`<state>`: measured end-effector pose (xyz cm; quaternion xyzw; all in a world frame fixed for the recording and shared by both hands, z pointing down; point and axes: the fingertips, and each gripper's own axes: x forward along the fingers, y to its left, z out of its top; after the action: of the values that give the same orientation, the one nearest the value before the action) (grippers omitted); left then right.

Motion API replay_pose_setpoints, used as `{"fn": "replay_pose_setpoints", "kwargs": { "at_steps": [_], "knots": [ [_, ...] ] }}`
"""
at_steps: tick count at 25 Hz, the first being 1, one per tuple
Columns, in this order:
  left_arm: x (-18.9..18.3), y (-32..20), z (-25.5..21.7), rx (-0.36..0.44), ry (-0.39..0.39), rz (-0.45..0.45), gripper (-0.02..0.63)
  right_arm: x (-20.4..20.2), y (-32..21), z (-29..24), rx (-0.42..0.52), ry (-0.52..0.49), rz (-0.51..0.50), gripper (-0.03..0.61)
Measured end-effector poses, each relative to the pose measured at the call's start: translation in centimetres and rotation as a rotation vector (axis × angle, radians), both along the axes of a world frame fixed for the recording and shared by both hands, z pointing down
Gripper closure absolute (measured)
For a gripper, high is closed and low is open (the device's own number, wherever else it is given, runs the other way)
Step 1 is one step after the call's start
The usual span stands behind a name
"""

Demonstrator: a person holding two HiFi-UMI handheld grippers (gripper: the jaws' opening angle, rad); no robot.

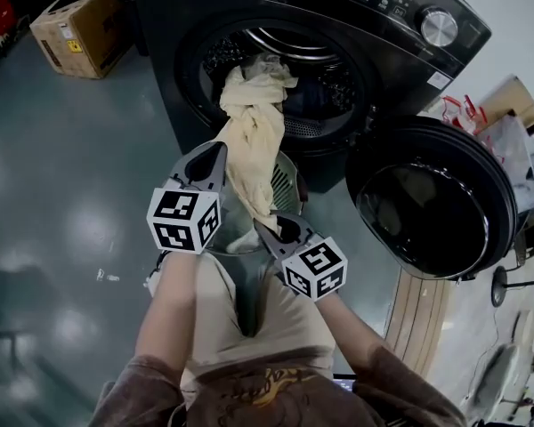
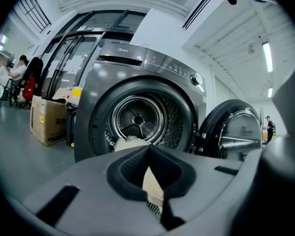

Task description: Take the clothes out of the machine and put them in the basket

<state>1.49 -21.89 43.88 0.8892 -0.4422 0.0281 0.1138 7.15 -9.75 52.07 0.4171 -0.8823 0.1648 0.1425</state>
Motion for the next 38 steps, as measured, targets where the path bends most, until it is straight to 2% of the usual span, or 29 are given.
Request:
{"fn": "replay_pose_setpoints", "kwargs": {
  "at_steps": [2,3,6,9,16,27,31,38],
  "knots": [
    [0.0,0.1,0.0,-0.001,-0.001,0.000,0.611,0.9,-0.6,0.0,0.009,0.013,0.039,0.511],
    [0.1,0.2,0.0,0.000,-0.002,0.001,0.611,1.3,-0.9,-0.1,0.014,0.025,0.058,0.479],
    [0.0,0.2,0.0,0.002,-0.003,0.001,0.611,2.4,-2.0,-0.1,0.024,0.055,0.106,0.320],
    [-0.1,0.2,0.0,0.001,-0.004,-0.001,0.611,3.3,-3.0,-0.4,0.036,0.065,0.137,0.277],
    [-0.2,0.2,0.0,0.001,0.002,0.006,0.611,3.9,-7.5,-1.0,0.072,0.040,0.155,0.216],
    [-0.2,-0.1,0.2,0.000,0.002,0.024,0.611,3.7,-20.8,-0.8,0.100,0.064,0.180,0.146],
    [0.0,-0.4,0.2,-0.003,0.006,0.034,0.611,3.9,-25.3,0.5,0.066,0.083,0.200,0.131],
    [0.2,-1.0,0.5,-0.019,0.018,0.042,0.611,5.8,-30.8,4.9,-0.065,0.139,0.265,0.121]
  ]
}}
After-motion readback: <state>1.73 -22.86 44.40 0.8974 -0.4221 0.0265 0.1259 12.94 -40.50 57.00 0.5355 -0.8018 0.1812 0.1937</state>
